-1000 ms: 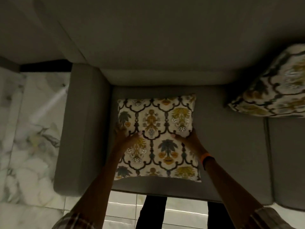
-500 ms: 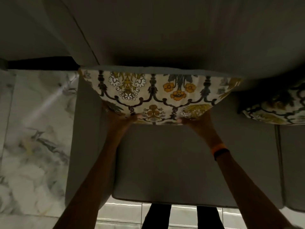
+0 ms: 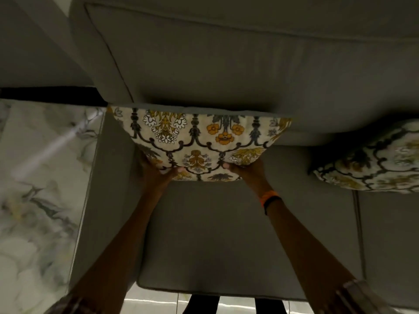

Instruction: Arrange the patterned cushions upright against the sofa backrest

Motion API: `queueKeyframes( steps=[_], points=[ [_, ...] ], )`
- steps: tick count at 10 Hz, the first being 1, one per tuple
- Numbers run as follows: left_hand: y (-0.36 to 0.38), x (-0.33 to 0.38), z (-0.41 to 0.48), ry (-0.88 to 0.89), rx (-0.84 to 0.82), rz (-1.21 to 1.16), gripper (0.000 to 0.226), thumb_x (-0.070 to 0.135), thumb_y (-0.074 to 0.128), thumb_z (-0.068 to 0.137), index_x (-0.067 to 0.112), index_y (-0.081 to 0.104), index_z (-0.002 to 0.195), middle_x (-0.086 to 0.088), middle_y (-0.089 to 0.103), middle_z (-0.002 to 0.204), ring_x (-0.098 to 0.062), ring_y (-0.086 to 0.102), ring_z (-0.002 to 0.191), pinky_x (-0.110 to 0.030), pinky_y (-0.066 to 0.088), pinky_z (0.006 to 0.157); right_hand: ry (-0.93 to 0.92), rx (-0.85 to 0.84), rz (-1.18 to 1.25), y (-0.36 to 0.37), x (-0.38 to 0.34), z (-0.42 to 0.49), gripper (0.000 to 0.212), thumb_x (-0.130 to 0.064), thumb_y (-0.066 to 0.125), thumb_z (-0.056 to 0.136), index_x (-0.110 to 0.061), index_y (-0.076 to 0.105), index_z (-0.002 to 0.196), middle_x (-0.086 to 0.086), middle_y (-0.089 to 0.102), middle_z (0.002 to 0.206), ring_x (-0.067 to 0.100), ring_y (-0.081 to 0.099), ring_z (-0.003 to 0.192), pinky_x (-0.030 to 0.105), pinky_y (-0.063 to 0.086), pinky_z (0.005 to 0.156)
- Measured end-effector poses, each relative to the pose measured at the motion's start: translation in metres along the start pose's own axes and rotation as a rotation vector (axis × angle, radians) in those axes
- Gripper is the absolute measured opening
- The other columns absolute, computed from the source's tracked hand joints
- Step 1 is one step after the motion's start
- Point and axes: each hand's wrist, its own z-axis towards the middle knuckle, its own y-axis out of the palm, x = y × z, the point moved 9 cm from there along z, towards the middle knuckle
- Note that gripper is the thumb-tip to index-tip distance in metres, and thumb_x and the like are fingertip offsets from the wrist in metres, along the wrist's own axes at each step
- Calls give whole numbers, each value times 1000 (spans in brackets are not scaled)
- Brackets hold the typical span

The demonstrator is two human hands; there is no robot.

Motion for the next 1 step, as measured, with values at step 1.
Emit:
queueKeyframes(
  steps=[1],
  points=[
    [3,-26,-52,-195,64,124,145,89,66,47,14,9,157,-12,16,165,-29,22,150,-48,27,121,155,120,-72,2,-1,-48,126,-49,93,63,-20,16,160,11,37,161,30,39,147,52,42,116]
  ],
)
